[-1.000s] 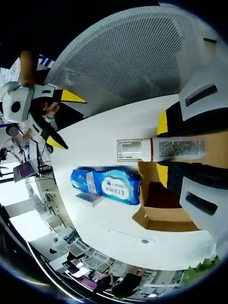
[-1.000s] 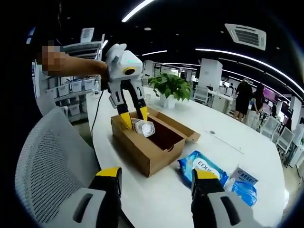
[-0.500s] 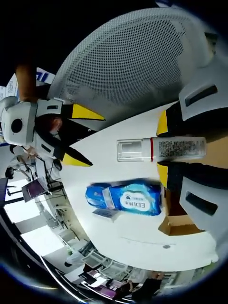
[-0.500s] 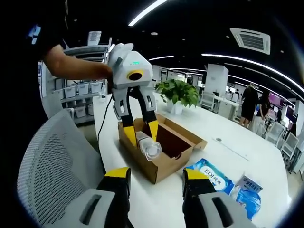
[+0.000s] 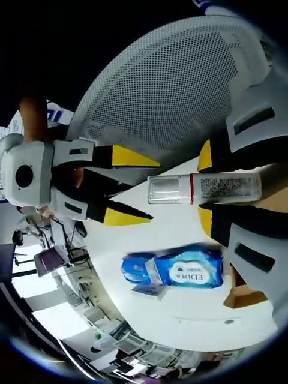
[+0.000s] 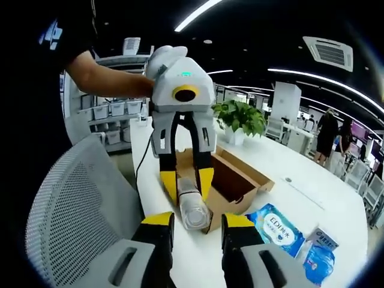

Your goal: Operate the shoe box by opening the lid, removing the specified soft item, and placing it in the target area until the item is outside and the box remains undamaged.

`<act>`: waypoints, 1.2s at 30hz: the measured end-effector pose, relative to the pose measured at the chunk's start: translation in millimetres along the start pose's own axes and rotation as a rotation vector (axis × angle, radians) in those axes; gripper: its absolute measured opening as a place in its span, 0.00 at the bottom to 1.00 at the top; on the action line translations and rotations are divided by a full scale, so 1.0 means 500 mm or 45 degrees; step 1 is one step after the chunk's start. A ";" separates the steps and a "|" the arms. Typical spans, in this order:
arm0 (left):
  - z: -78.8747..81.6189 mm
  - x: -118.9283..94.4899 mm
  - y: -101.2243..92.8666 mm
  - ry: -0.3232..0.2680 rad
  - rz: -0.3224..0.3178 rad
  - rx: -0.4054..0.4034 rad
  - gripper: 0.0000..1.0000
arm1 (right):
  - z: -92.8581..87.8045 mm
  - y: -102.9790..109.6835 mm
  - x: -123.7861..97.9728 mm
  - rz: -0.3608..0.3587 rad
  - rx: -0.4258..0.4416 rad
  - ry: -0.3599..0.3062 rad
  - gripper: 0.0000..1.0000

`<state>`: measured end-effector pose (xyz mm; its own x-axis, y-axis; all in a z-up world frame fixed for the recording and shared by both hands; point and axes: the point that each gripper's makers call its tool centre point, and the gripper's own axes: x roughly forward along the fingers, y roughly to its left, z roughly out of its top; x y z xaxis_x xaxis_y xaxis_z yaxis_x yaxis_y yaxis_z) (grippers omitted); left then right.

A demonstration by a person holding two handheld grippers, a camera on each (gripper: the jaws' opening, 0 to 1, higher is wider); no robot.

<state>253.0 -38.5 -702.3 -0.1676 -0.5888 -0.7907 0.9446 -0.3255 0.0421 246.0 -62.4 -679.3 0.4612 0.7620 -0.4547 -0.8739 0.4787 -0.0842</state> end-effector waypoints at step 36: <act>0.049 0.024 -0.002 -0.109 -0.036 0.039 0.21 | -0.003 0.006 -0.018 0.023 -0.001 0.011 0.13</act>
<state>243.1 -63.6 -697.0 -0.2189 -0.6398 -0.7367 0.9303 -0.3645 0.0401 239.3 -68.4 -676.8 0.4439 0.7666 -0.4639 -0.8822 0.4645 -0.0765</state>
